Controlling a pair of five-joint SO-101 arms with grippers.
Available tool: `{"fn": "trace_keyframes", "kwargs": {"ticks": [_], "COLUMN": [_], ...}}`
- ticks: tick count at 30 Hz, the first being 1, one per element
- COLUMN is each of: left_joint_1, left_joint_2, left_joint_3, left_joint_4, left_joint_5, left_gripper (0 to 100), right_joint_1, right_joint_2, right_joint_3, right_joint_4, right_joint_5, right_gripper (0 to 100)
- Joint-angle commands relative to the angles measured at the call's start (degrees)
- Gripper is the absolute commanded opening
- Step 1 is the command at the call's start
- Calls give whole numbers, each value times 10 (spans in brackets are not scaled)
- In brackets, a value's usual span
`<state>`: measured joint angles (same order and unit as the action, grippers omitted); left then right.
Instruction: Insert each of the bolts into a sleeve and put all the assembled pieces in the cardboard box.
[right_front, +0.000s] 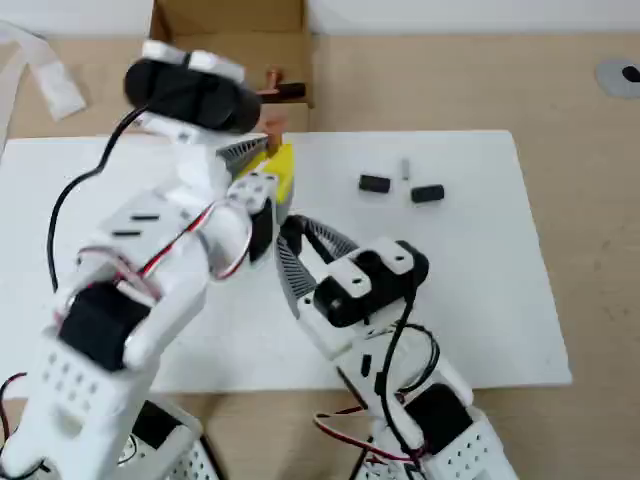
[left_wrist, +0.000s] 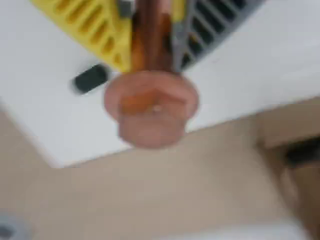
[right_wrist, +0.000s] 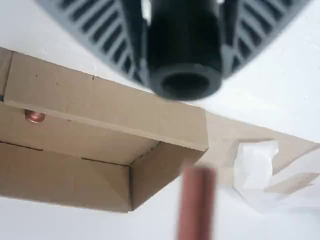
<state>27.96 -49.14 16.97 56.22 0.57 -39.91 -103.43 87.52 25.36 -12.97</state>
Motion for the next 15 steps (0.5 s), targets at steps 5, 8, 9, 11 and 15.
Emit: {"fn": "trace_keyframes", "kwargs": {"ticks": [5,8,9,11,15], "left_joint_1": [25,25,25,25,25], "left_joint_2": [-75,-94,-100,-117,-153], "left_joint_3": [62,108,123,149,179], "left_joint_4": [-55,-69,-77,-92,-105], "left_joint_5": [0,0,0,0,0], "left_gripper": [5,5,5,5,5], "right_joint_1": [-8,-8,-8,-7,-7], "right_joint_2": [-41,-42,-42,-42,-42], "right_joint_3": [-2,-4,-4,-4,-2], "right_joint_4": [-20,-21,-21,-21,-21], "right_joint_5": [-3,-3,-3,-4,-4], "right_gripper": [9,9,9,9,9]}}
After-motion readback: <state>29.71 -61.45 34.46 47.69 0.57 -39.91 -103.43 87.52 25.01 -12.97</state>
